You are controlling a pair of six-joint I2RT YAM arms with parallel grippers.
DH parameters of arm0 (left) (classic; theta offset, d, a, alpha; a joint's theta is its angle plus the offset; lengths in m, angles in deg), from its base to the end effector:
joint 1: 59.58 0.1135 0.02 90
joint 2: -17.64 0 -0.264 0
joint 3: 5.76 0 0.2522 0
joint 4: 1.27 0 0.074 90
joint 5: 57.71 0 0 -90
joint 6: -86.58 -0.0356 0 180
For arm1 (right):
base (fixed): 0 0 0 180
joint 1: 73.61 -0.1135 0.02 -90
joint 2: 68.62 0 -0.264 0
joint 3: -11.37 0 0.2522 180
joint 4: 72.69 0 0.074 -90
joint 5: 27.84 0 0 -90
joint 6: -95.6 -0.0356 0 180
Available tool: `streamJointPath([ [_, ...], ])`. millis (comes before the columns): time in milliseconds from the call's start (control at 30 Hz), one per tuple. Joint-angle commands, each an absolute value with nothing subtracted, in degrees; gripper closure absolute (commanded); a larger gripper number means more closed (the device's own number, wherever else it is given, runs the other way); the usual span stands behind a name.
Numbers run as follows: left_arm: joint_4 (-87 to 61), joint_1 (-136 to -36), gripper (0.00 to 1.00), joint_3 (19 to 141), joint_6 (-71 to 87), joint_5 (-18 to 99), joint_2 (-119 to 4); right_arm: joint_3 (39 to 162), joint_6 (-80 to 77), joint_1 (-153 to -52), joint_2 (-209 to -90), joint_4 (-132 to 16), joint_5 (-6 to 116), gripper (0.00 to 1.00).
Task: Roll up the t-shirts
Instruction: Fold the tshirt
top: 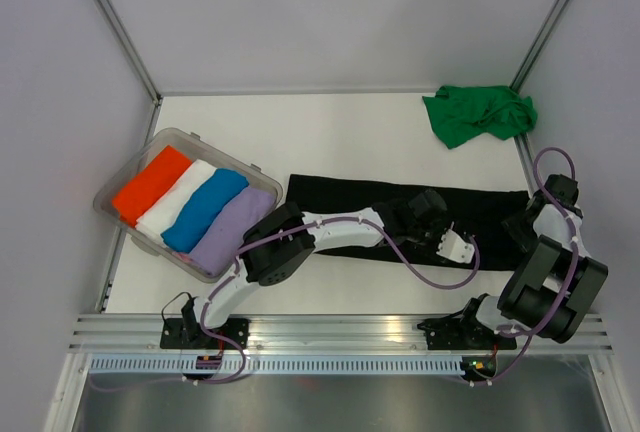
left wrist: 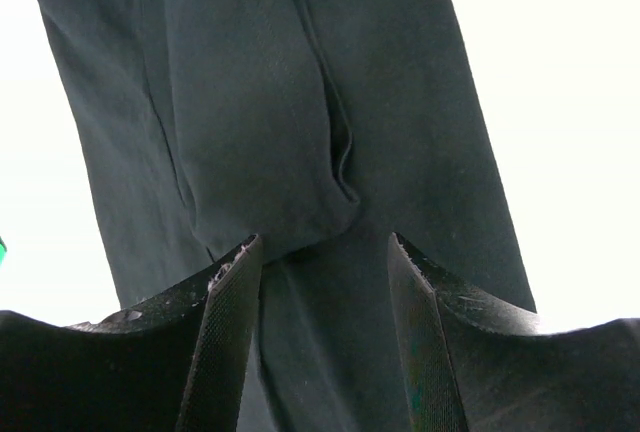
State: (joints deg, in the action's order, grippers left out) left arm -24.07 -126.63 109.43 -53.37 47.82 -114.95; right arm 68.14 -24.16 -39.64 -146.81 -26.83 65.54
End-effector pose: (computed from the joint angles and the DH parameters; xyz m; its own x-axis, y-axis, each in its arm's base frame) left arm 0.1948 -0.4844 0.1625 0.5783 0.5259 -0.6238 0.8149 -0.3344 0.4735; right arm 0.2004 -0.1375 0.1788 -0.3778 0.8520 -0.3623 0.8803 0.4518 0.1445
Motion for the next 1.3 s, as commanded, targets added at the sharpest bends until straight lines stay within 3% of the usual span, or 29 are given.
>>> streamJointPath([
  [0,-21.2,-128.0,0.41,110.4,-57.1,47.4,-114.4,67.8,-23.9,-39.6,-145.1,-27.6,66.1,0.52],
  [133,-20.5,-128.6,0.41,112.6,-56.9,46.3,-116.5,67.7,-23.6,-39.6,-145.5,-27.8,66.6,0.51],
  [233,-20.6,-128.7,0.46,112.1,-56.4,46.3,-116.9,67.5,-23.6,-39.7,-145.0,-28.1,66.3,0.54],
  [267,-20.6,-128.7,0.54,112.1,-56.1,46.3,-117.1,67.5,-23.6,-39.6,-144.8,-28.1,66.2,0.55],
  [433,-20.7,-129.0,0.72,112.2,-54.3,46.4,-117.3,67.0,-23.3,-39.6,-143.7,-27.6,67.0,0.55],
  [467,-20.7,-129.0,0.80,112.3,-54.1,46.3,-117.3,66.8,-23.3,-39.7,-143.5,-27.6,68.0,0.55],
  [600,-20.7,-129.0,0.96,112.9,-52.6,45.5,-117.2,64.8,-23.7,-39.7,-143.8,-28.8,68.8,0.52],
  [800,-20.7,-129.0,0.98,113.8,-48.3,44.4,-116.4,64.1,-23.4,-39.6,-145.0,-29.5,68.4,0.53],
  [933,-20.7,-129.0,0.98,113.9,-46.8,44.6,-115.8,64.0,-23.7,-39.6,-143.1,-29.6,67.7,0.66],
  [967,-20.9,-129.0,0.98,113.8,-46.7,44.6,-115.7,64.1,-23.7,-39.6,-142.6,-29.5,67.6,0.76],
  [1133,-21.7,-128.8,0.98,113.9,-45.1,44.9,-114.5,64.1,-24.2,-39.6,-138.1,-28.2,69.0,1.00],
  [1267,-23.0,-128.3,0.98,113.5,-43.1,48.1,-112.7,64.5,-24.5,-39.6,-136.7,-25.2,71.0,1.00],
])
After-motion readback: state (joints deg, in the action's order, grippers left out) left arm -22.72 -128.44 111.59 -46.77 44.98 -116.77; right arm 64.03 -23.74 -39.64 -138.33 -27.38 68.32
